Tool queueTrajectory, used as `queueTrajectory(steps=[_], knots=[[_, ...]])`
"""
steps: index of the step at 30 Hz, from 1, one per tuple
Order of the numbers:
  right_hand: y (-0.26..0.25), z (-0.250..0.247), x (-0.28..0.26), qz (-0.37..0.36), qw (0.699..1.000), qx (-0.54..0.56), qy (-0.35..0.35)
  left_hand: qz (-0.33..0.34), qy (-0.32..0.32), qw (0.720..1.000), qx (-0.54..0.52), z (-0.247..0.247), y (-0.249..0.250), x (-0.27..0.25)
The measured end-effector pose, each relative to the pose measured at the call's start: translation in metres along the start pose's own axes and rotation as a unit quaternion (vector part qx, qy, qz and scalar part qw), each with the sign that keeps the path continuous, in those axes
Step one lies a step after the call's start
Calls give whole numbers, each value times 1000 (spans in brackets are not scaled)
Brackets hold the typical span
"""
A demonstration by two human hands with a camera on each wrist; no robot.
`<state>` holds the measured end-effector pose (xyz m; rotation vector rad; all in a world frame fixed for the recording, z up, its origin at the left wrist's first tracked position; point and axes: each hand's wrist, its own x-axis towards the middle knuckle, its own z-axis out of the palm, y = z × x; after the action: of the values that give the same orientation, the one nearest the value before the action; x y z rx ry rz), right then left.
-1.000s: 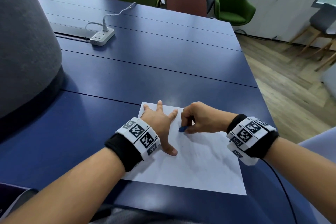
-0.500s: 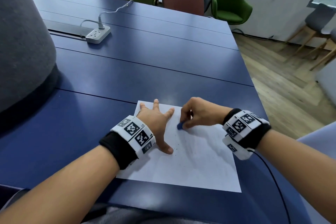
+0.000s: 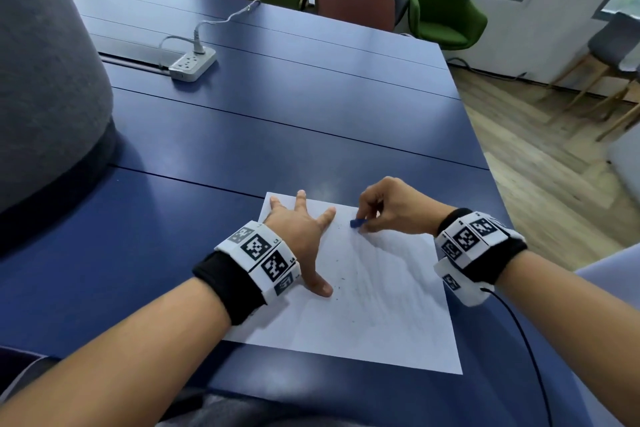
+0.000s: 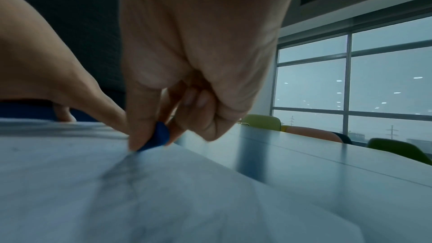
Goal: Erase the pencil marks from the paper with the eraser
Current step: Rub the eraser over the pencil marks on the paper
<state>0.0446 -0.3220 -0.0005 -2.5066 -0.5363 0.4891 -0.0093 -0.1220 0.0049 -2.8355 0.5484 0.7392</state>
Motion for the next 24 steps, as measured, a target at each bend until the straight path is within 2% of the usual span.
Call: queueTrajectory(steps=[2,3,6,8,11,12,13,16,17,18,21,22,24], knots=[[-3,-2,-5,12,997,-21,-70,1,-2,1000,2,-1,1,-1],[-4,-3,-4,17,997,-31,-72,1,-2,1000,4,-1,1,-2],[-1,-2,1,15,999,-32,28,4,1,1000,10,-1,2,-2],[0,0,-1,10,999,-18,41,1,1,1000,12,-1,2,-2],[-4,-1,-11,11,997,-17,-68,1,-5,1000,11,-2,2,-3],[-5,-2,-12,17,996,-23,-85,2,-6,1000,11,-3,3,-3],[-4,-3,-11,23,997,-25,-72,2,-6,1000,12,-3,3,-3],[-2,1,-8,16,999,-9,30,0,-1,1000,14,-1,3,-2],[-3,3,-10,9,999,-5,33,0,0,1000,14,-1,3,-2],[-5,6,-14,-2,1000,-6,13,0,0,1000,14,-1,2,-2],[-15,10,-27,-6,994,-18,-112,1,-2,1000,13,-1,2,-2],[-15,9,-26,1,993,-23,-116,1,-1,1000,13,-2,2,-2],[-11,8,-22,15,999,-18,-48,1,1,1000,12,0,2,-1]])
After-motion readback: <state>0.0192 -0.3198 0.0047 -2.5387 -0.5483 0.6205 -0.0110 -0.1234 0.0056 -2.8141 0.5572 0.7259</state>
